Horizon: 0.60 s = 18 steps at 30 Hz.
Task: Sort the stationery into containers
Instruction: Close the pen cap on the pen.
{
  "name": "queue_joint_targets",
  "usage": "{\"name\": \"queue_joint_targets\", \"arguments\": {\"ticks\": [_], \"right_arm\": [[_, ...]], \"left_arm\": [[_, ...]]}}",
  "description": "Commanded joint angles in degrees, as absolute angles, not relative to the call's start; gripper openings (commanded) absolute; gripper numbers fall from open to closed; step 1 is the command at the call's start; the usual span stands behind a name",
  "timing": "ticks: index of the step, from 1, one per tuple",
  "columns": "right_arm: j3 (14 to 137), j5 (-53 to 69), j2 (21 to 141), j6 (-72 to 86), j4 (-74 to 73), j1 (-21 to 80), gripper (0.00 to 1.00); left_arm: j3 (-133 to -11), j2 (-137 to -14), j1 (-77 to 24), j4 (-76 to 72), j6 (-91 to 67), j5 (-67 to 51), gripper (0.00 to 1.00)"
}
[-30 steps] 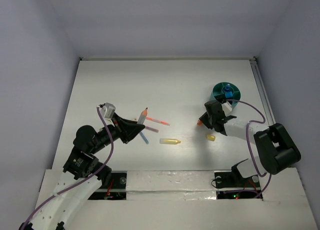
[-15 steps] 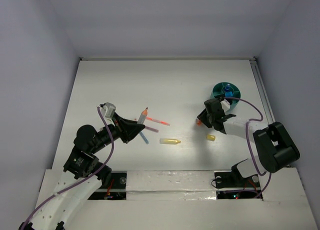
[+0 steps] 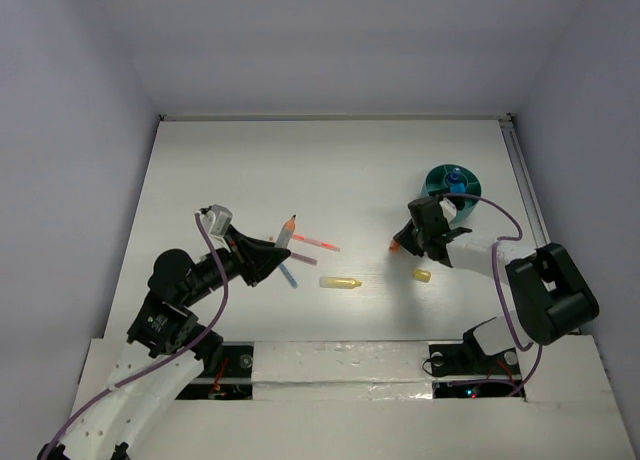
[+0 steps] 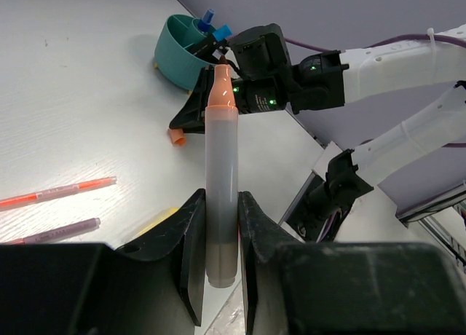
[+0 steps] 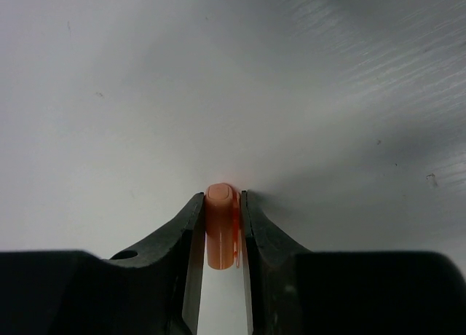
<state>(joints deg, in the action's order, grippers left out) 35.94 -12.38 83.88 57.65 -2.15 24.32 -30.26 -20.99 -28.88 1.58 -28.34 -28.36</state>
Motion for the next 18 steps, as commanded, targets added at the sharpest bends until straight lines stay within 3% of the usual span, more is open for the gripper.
{"name": "queue_joint_targets", "arguments": {"ticks": [1,7,18], "right_arm": [[37.44,-10.81,82.27,54.41,-5.71,24.08,0.07],[40.51,-4.41,76.13,50.63,-0.73,24.08,0.00],[48.78,21.17,76.99,47.72,33.99,27.86,0.00]], "left_arm": [[-30.76,-21.80,-29.18,-1.32,-28.48,-28.48,0.00],[-30.41,-23.64,-28.13,-2.37,-29.09,-29.44,0.00],[-30.59,-27.50,-28.12,-10.87,-33.65,-34.01,0.00]]}}
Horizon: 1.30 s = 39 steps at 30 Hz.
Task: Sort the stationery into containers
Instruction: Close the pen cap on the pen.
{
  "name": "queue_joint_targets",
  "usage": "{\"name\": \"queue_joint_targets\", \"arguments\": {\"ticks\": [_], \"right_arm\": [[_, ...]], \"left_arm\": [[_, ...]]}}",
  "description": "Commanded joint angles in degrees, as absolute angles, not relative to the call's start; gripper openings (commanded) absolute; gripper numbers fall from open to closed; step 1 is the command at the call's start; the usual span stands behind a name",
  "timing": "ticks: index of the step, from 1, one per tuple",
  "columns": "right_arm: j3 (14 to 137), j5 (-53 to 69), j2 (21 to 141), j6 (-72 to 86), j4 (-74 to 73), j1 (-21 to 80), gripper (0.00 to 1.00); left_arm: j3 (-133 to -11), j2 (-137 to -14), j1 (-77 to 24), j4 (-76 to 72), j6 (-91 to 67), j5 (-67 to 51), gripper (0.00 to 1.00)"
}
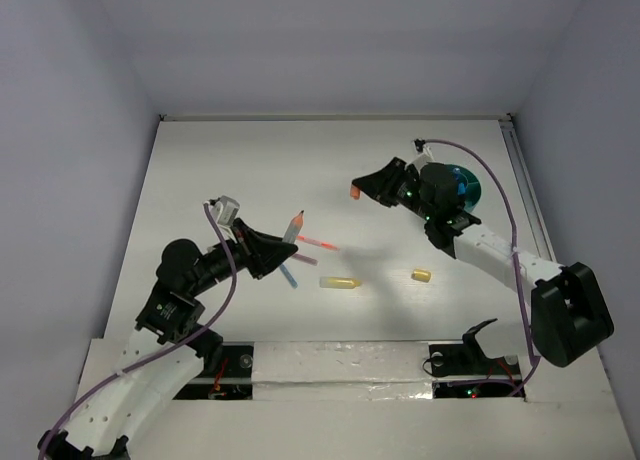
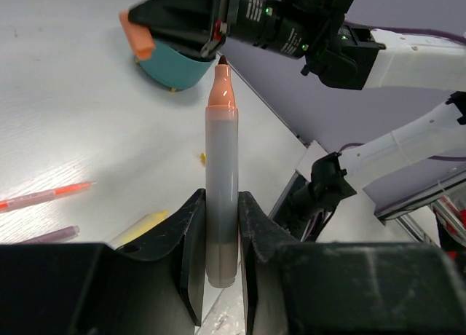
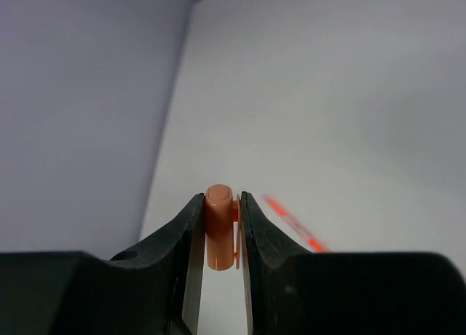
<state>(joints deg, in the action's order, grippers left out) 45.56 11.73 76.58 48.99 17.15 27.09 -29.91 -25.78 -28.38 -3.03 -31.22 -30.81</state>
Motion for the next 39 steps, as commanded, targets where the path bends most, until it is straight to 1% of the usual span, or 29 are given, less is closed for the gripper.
{"name": "queue_joint_targets", "arguments": {"ticks": [1,4,6,7,8,9,11,17,18,20,22,25,29,39], "right_arm": [[48.95,21.96,77.34,48.16,39.23,27.86,0.00],[50.80,25.83,78.92,48.78,47.07,27.86,0.00],[48.88,25.93,78.66,50.18,52.44,28.38,0.00],[47.82,25.58,78.05,50.53,58.13,28.39,0.00],[46.86,23.92,77.87,50.89,60.18,28.39,0.00],[46.06,23.56,77.78,51.15,61.60,28.39,0.00],[46.40,23.73,78.13,51.06,64.07,28.39,0.00],[46.58,23.64,79.54,52.64,67.76,28.39,0.00],[46.06,23.12,79.63,53.52,68.81,28.39,0.00],[44.74,22.76,80.50,54.92,73.20,28.39,0.00],[44.65,22.68,81.29,55.63,74.43,28.39,0.00],[45.00,22.85,83.31,57.30,78.64,29.44,0.00],[46.14,21.54,85.16,57.66,80.33,31.55,0.00],[47.46,14.24,88.42,56.78,85.16,36.12,0.00]], "left_arm": [[-30.67,-28.38,-28.12,-12.29,-34.45,-34.88,0.00],[-33.48,-33.65,-27.60,-15.28,-35.50,-36.38,0.00],[-34.54,-37.87,-27.60,-17.83,-38.91,-39.01,0.00],[-34.28,-39.19,-26.90,-22.89,-41.02,-40.50,0.00],[-33.84,-41.64,-26.89,-25.98,-43.31,-43.56,0.00],[-33.58,-42.79,-26.02,-30.37,-46.90,-44.64,0.00],[-33.75,-46.21,-24.44,-33.39,-48.86,-46.66,0.00],[-36.21,-52.20,-22.32,-34.45,-46.84,-48.07,0.00],[-35.34,-52.47,-21.54,-35.50,-47.37,-48.51,0.00],[-32.80,-52.82,-20.05,-42.50,-50.60,-49.83,0.00],[-31.82,-52.82,-19.52,-45.17,-52.46,-50.80,0.00],[-32.25,-52.74,-18.98,-46.05,-53.52,-51.59,0.00],[-31.99,-52.21,-18.98,-48.07,-55.10,-51.85,0.00],[-28.92,-52.82,-18.46,-53.96,-59.41,-53.35,0.00]]}}
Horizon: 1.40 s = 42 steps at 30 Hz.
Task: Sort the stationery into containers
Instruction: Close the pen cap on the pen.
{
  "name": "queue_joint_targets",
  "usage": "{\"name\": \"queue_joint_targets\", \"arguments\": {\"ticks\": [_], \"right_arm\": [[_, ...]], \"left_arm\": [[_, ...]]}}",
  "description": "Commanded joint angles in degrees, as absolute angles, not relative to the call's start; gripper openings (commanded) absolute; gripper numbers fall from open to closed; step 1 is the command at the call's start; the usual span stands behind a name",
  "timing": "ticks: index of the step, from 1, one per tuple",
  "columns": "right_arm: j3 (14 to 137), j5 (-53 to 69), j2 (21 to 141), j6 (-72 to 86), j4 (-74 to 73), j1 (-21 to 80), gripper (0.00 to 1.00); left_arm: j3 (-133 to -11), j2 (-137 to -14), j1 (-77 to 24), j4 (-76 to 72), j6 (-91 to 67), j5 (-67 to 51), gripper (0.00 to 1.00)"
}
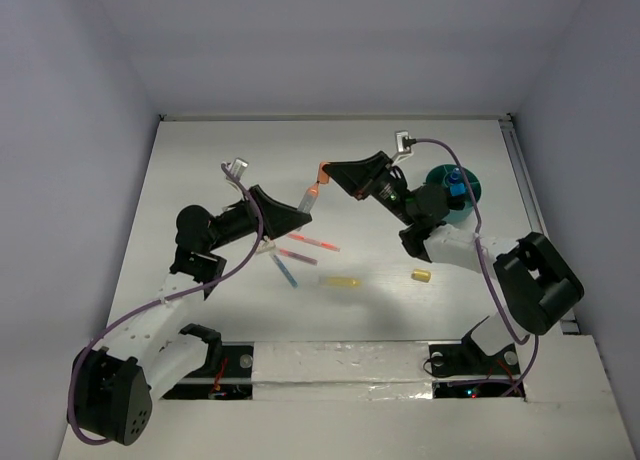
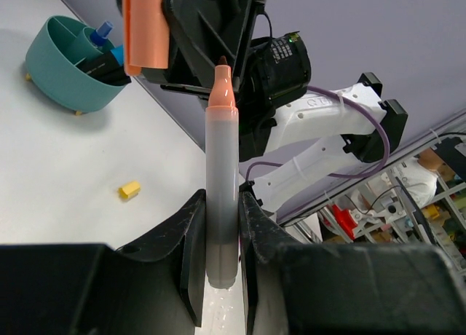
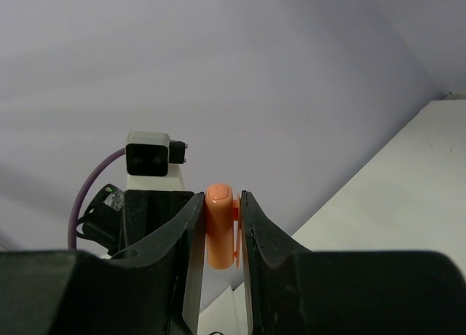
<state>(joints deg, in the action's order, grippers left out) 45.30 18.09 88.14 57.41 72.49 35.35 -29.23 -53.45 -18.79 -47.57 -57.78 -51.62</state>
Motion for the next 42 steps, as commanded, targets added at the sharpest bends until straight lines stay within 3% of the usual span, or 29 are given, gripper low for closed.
{"name": "queue_joint_targets", "arguments": {"ticks": [1,42], "right_arm": [[47.46,13.98,88.50,56.95,85.78,36.12,0.00],[47.72,12.13,86.22,61.44,91.85,38.85,0.00]], "left_arm": [[-28.74,-52.65,-18.46,-53.96,-59.33,-53.35,0.00],[-27.77,-54.84,-17.40,-52.91,-59.41,-52.91,0.00]]}}
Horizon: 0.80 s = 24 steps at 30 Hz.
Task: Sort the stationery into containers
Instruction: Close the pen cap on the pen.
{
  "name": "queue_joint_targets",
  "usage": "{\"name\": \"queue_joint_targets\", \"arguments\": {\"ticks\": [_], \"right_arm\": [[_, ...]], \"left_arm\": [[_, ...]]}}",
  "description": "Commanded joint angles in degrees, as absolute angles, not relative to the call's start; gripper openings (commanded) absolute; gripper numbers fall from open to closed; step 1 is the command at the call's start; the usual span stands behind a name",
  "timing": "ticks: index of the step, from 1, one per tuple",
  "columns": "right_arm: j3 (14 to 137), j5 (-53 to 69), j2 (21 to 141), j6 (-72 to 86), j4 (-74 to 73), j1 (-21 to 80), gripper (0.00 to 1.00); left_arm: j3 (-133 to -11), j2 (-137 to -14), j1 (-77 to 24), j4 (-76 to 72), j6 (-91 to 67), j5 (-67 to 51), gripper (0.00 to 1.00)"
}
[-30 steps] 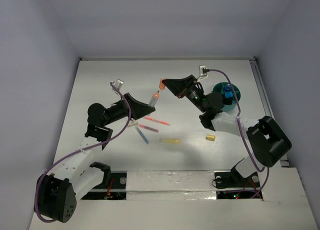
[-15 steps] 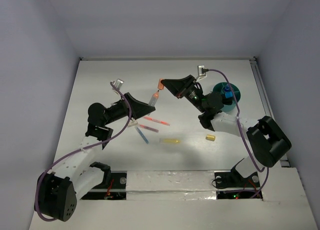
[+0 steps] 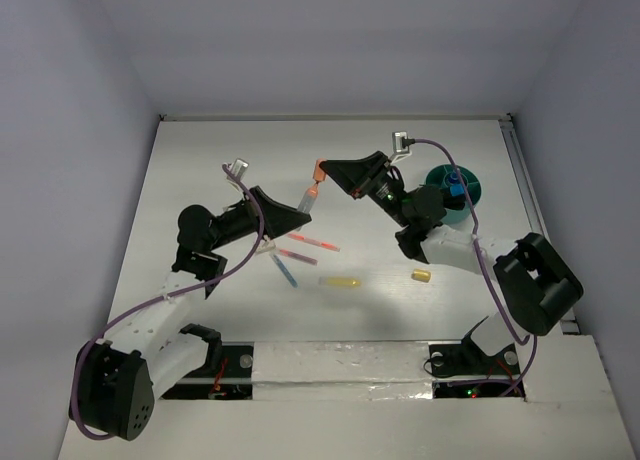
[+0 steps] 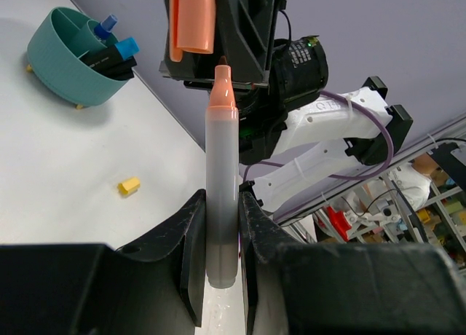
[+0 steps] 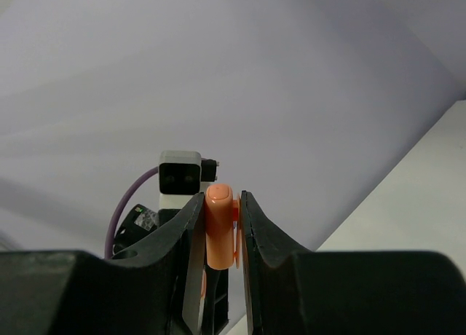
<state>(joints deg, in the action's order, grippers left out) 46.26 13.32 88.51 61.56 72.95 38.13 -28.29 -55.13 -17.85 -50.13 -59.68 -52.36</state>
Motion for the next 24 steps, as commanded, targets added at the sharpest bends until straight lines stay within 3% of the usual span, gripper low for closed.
{"name": "queue_joint_targets", "arguments": {"ticks": [1,24], "right_arm": [[47.81,12.13,86.05,61.35,91.85,38.85,0.00],[46.93,12.04,86.75,60.38,90.88,40.95,0.00]], "left_arm": [[-27.86,-54.84,-17.40,-52.91,-59.33,-53.00,0.00],[-27.42,-54.58,-16.87,-55.02,-60.03,-52.73,0.00]]}}
